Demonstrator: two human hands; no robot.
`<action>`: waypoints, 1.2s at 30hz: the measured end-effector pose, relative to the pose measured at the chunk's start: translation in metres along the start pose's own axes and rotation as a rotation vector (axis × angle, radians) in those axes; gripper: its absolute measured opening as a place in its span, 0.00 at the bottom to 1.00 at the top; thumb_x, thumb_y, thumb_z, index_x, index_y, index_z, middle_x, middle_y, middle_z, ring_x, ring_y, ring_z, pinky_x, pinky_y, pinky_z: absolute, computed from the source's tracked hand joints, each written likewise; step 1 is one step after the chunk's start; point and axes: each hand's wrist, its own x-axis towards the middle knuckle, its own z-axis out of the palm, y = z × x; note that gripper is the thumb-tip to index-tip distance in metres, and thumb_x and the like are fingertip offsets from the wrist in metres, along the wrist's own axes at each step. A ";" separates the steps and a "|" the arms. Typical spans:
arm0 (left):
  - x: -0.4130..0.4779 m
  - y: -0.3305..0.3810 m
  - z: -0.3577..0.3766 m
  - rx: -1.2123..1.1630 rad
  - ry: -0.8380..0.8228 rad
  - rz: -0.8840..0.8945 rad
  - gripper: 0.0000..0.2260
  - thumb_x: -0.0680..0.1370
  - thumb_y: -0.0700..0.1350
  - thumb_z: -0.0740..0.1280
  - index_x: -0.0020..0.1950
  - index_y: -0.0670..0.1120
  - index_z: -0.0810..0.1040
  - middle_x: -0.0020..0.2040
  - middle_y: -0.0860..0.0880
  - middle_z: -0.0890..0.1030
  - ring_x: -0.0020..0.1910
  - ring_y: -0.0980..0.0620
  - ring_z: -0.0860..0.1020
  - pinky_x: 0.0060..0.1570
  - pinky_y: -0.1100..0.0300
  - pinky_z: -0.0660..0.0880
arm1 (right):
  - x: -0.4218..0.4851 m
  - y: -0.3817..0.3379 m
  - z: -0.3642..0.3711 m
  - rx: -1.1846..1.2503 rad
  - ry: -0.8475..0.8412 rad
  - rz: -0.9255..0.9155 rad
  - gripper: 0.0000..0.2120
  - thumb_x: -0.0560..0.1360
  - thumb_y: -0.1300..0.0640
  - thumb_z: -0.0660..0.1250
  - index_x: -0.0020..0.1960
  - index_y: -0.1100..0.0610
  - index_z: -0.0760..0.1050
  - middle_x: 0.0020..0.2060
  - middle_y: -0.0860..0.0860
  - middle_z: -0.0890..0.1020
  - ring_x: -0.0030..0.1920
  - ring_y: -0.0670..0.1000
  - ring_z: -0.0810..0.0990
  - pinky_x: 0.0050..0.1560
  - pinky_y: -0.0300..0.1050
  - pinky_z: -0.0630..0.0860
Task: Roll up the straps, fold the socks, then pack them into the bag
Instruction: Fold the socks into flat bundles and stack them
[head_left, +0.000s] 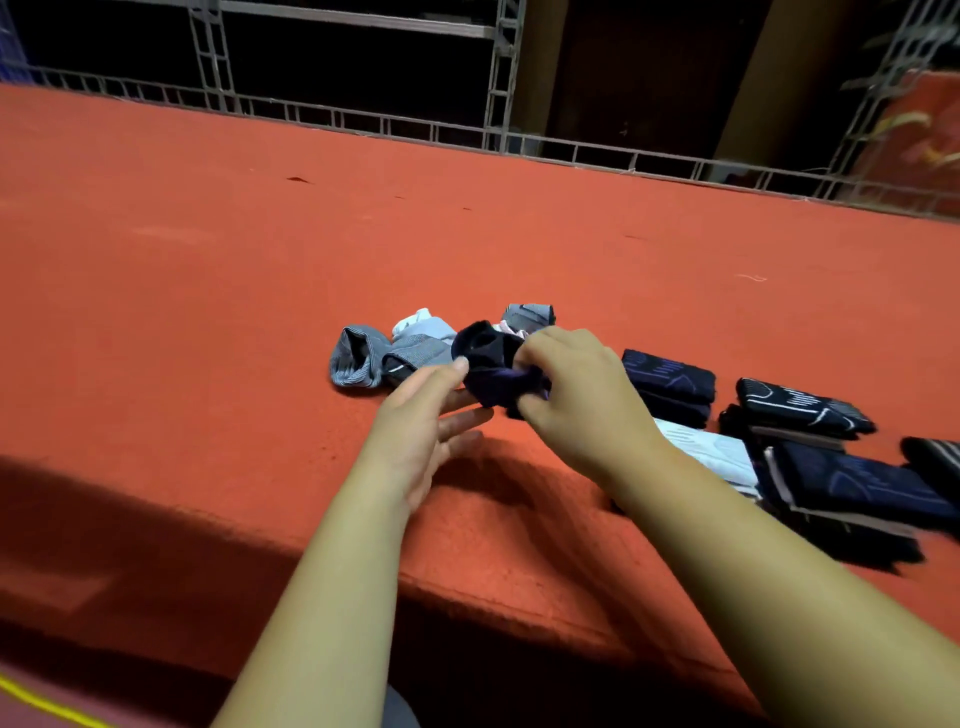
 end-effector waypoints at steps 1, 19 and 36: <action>-0.007 -0.004 0.001 -0.008 -0.013 0.002 0.08 0.84 0.53 0.68 0.58 0.51 0.83 0.54 0.45 0.88 0.50 0.46 0.87 0.52 0.51 0.78 | -0.015 -0.002 -0.004 0.013 -0.028 0.025 0.08 0.71 0.55 0.71 0.49 0.48 0.76 0.47 0.44 0.80 0.50 0.55 0.75 0.50 0.59 0.75; -0.095 -0.067 0.045 0.696 -0.170 0.354 0.09 0.68 0.40 0.71 0.47 0.48 0.80 0.40 0.55 0.81 0.38 0.57 0.75 0.43 0.63 0.73 | -0.181 0.006 -0.035 0.290 0.027 0.592 0.15 0.76 0.37 0.71 0.48 0.48 0.83 0.42 0.45 0.86 0.45 0.49 0.82 0.47 0.50 0.76; -0.071 -0.078 0.068 0.815 -0.051 0.279 0.05 0.77 0.41 0.72 0.44 0.48 0.86 0.31 0.60 0.81 0.34 0.59 0.78 0.36 0.64 0.70 | -0.212 0.046 -0.038 0.739 0.086 0.655 0.04 0.81 0.53 0.73 0.53 0.49 0.86 0.53 0.46 0.83 0.50 0.45 0.81 0.51 0.32 0.72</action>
